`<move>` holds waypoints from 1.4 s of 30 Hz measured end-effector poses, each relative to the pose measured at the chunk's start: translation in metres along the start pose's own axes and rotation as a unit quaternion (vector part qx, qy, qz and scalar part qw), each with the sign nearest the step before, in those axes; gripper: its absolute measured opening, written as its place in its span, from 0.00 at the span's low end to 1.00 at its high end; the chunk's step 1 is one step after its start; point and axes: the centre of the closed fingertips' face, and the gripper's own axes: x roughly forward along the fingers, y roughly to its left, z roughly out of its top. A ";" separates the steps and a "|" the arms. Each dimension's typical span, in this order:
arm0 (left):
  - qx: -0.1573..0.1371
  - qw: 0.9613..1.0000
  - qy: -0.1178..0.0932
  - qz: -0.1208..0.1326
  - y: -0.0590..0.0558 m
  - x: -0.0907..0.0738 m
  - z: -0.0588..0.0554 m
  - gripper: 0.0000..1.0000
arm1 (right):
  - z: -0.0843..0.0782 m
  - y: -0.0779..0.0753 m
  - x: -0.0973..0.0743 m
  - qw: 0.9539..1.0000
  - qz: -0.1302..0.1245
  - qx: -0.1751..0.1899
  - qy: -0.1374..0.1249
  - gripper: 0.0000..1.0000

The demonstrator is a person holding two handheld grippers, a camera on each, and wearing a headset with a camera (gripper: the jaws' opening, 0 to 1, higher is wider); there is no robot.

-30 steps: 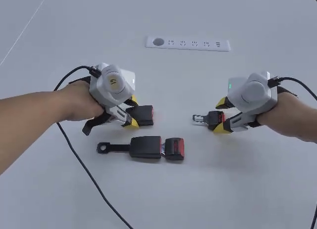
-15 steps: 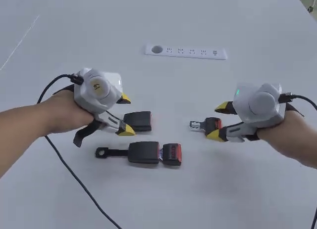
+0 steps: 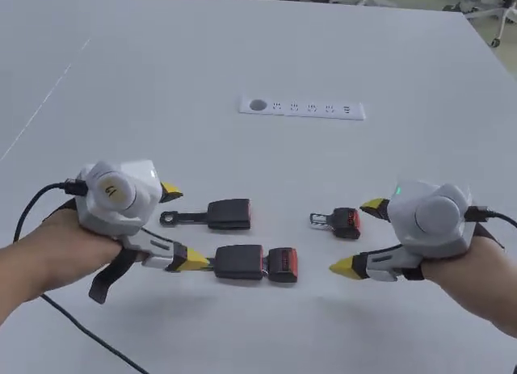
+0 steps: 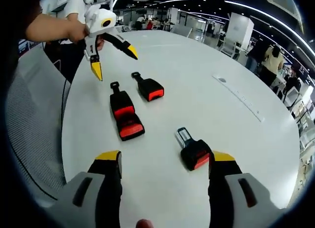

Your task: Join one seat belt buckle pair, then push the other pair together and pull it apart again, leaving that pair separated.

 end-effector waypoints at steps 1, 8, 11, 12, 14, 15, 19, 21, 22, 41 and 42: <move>-0.010 1.000 -0.002 0.008 0.000 -0.005 -0.003 0.82 | -0.002 0.002 -0.003 1.000 -0.005 0.005 -0.001 0.72; -0.038 0.999 -0.003 0.030 -0.010 -0.021 -0.020 0.90 | -0.017 0.010 -0.017 0.999 -0.030 0.042 -0.007 0.84; -0.055 0.998 0.003 0.037 -0.012 -0.030 -0.030 0.92 | -0.018 0.012 -0.027 0.997 -0.045 0.067 -0.015 0.90; -0.061 0.997 0.005 0.041 -0.011 -0.032 -0.033 0.93 | -0.018 0.012 -0.028 0.996 -0.046 0.070 -0.017 0.91; -0.071 0.996 0.006 0.048 -0.011 -0.038 -0.038 0.94 | -0.019 0.015 -0.032 0.996 -0.050 0.076 -0.020 0.93; -0.073 0.996 0.007 0.049 -0.011 -0.040 -0.039 0.95 | -0.020 0.016 -0.033 0.995 -0.051 0.078 -0.021 0.95; -0.086 0.995 0.002 0.057 -0.016 -0.049 -0.042 1.00 | -0.020 0.020 -0.036 0.994 -0.054 0.092 -0.028 0.99; -0.091 0.994 0.006 0.057 -0.019 -0.051 -0.046 1.00 | -0.018 0.021 -0.037 0.993 -0.056 0.096 -0.034 0.99; -0.091 0.994 0.010 0.059 -0.021 -0.052 -0.050 1.00 | -0.018 0.021 -0.038 0.993 -0.059 0.097 -0.035 0.99; -0.124 0.989 -0.027 0.075 -0.026 -0.064 -0.044 1.00 | -0.016 0.031 -0.043 0.990 -0.065 0.114 -0.042 1.00; -0.126 0.989 -0.028 0.074 -0.026 -0.065 -0.043 1.00 | -0.016 0.032 -0.043 0.990 -0.065 0.114 -0.042 1.00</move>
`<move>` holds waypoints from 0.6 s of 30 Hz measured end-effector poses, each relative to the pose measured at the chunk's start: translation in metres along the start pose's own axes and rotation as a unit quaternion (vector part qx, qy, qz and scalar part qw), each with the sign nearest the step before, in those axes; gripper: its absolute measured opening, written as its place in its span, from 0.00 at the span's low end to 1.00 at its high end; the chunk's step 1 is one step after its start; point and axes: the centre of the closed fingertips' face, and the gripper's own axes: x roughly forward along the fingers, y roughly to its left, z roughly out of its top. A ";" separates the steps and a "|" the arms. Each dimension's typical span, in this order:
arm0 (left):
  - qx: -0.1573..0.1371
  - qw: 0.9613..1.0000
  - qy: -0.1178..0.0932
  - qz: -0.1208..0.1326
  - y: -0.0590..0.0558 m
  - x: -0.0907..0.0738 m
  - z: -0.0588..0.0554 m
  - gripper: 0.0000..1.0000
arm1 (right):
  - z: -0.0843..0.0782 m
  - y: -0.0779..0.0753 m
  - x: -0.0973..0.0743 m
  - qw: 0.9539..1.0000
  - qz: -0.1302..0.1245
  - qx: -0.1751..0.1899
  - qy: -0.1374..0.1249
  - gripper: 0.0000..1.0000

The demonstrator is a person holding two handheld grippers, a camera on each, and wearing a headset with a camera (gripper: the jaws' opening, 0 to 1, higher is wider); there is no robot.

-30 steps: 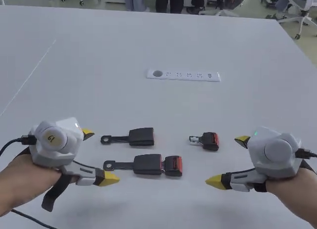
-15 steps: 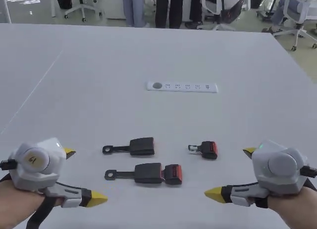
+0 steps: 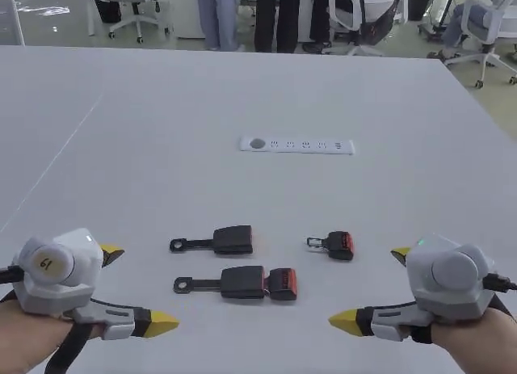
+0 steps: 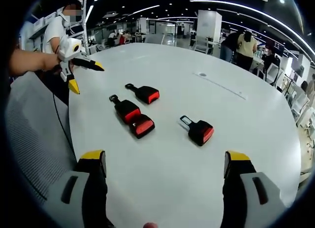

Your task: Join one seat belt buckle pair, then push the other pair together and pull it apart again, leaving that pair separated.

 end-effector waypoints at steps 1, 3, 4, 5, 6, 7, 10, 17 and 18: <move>-0.002 1.000 -0.004 0.000 0.000 -0.001 0.001 1.00 | 0.000 0.000 0.000 1.000 0.000 0.001 -0.001 1.00; -0.003 1.000 -0.006 -0.001 -0.002 -0.001 0.002 1.00 | 0.000 0.001 0.000 1.000 0.000 0.000 -0.001 1.00; -0.004 1.000 -0.008 -0.002 -0.002 -0.002 0.002 1.00 | 0.000 0.001 0.000 1.000 0.000 0.000 -0.001 1.00; -0.007 1.000 -0.011 -0.002 -0.003 -0.002 0.004 1.00 | 0.000 0.001 0.000 1.000 0.000 0.000 -0.001 1.00; -0.009 1.000 -0.013 -0.003 -0.003 -0.003 0.005 1.00 | 0.000 0.000 0.000 1.000 -0.001 0.000 -0.002 1.00; -0.010 1.000 -0.014 -0.003 -0.003 -0.003 0.005 1.00 | -0.001 0.000 -0.001 1.000 -0.001 0.000 -0.002 1.00; -0.007 1.000 -0.020 -0.003 -0.004 -0.005 0.007 1.00 | -0.005 -0.001 0.000 1.000 -0.001 -0.003 0.006 1.00; -0.015 1.000 -0.026 -0.006 -0.007 -0.005 0.008 1.00 | -0.006 0.000 0.000 1.000 0.001 -0.001 0.006 1.00; -0.015 1.000 -0.025 -0.007 -0.007 -0.005 0.007 1.00 | -0.005 0.001 0.000 1.000 0.003 -0.005 0.006 1.00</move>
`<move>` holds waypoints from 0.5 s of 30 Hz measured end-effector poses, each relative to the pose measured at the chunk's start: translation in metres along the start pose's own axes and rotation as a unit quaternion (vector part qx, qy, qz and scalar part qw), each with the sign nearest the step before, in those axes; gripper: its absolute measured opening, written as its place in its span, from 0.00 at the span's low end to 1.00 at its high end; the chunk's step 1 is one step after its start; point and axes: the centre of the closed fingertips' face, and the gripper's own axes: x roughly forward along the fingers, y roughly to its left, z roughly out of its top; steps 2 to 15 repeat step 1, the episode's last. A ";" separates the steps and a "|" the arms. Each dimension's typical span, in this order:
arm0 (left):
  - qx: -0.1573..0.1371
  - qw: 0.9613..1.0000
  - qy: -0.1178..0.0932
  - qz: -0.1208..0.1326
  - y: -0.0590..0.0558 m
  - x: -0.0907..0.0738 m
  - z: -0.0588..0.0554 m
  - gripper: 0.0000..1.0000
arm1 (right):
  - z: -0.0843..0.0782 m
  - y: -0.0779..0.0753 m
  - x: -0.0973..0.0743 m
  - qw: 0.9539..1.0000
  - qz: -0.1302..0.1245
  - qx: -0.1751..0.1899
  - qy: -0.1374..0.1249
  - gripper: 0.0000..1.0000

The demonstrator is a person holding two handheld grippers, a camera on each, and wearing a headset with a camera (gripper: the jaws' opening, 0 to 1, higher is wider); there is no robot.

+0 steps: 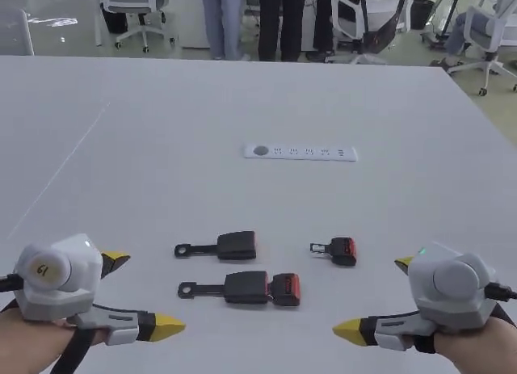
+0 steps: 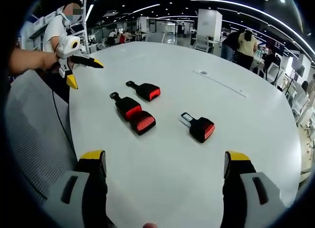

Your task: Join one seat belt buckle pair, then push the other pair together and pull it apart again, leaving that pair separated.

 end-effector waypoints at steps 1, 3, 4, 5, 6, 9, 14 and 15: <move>0.000 1.000 0.002 0.000 0.000 0.000 -0.001 1.00 | 0.000 0.000 0.000 1.000 0.001 -0.003 0.000 1.00; 0.000 1.000 0.002 0.000 0.000 0.000 -0.001 1.00 | 0.000 0.000 0.000 1.000 0.001 -0.003 0.000 1.00; 0.000 1.000 0.002 0.000 0.000 0.000 -0.001 1.00 | 0.000 0.000 0.000 1.000 0.001 -0.003 0.000 1.00; 0.000 1.000 0.002 0.000 0.000 0.000 -0.001 1.00 | 0.000 0.000 0.000 1.000 0.001 -0.003 0.000 1.00; 0.000 1.000 0.002 0.000 0.000 0.000 -0.001 1.00 | 0.000 0.000 0.000 1.000 0.001 -0.003 0.000 1.00; 0.000 1.000 0.002 0.000 0.000 0.000 -0.001 1.00 | 0.000 0.000 0.000 1.000 0.001 -0.003 0.000 1.00; 0.000 1.000 0.002 0.000 0.000 0.000 -0.001 1.00 | 0.000 0.000 0.000 1.000 0.001 -0.003 0.000 1.00; 0.000 1.000 0.002 0.000 0.000 0.000 -0.001 1.00 | 0.000 0.000 0.000 1.000 0.001 -0.003 0.000 1.00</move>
